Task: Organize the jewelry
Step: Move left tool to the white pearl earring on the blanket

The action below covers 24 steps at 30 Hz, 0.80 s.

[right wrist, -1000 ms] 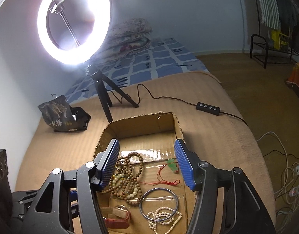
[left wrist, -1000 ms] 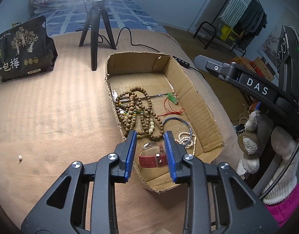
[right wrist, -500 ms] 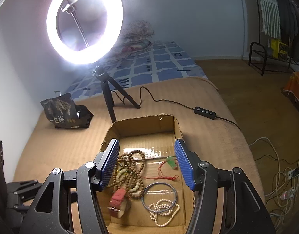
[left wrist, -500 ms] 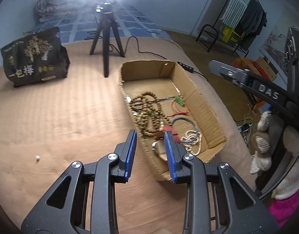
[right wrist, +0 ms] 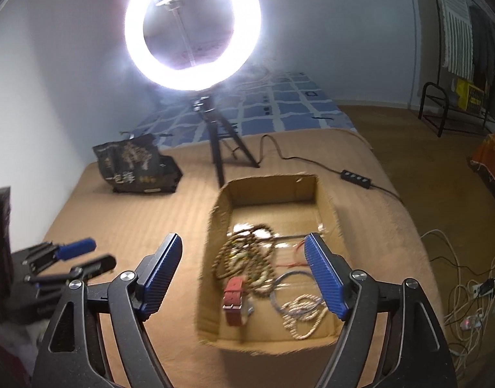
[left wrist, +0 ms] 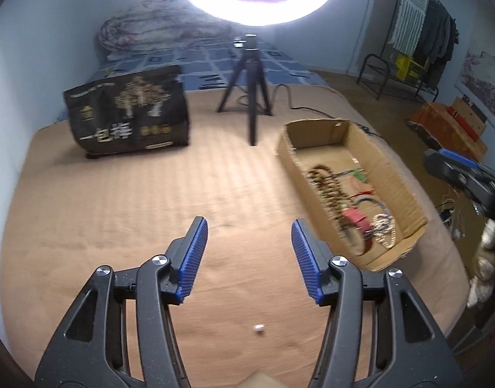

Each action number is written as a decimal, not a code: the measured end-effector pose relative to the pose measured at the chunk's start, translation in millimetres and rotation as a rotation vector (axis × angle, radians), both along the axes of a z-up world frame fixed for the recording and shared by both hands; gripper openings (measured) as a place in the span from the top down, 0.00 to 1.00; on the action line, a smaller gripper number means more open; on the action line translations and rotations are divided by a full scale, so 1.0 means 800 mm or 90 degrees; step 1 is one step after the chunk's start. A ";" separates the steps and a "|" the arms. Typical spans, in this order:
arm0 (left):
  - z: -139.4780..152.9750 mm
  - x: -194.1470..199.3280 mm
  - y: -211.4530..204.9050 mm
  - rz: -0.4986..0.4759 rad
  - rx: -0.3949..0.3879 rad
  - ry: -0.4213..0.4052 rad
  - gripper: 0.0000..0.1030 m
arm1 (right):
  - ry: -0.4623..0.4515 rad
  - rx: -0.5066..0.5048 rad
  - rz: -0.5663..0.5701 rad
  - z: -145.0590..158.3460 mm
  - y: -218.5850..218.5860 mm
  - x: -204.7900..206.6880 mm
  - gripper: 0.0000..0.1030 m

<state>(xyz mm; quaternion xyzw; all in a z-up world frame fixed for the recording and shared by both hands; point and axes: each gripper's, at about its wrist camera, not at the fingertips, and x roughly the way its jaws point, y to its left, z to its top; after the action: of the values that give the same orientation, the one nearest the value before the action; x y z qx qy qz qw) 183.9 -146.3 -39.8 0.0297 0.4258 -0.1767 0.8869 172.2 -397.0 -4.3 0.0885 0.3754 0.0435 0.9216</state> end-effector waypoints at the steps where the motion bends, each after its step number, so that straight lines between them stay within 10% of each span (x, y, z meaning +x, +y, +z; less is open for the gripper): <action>1: -0.003 0.002 0.011 0.006 0.003 0.001 0.44 | -0.001 0.001 0.008 -0.001 0.009 -0.005 0.23; 24: -0.098 0.045 0.147 0.087 -0.021 0.106 0.44 | 0.101 -0.043 0.155 -0.104 0.156 -0.050 0.23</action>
<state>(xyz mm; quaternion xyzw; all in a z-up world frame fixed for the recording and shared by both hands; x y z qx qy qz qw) 219.6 -28.7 -118.2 -0.0287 0.4961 -0.1247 0.8588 132.4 -272.0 -87.6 0.0141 0.4562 0.1350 0.8795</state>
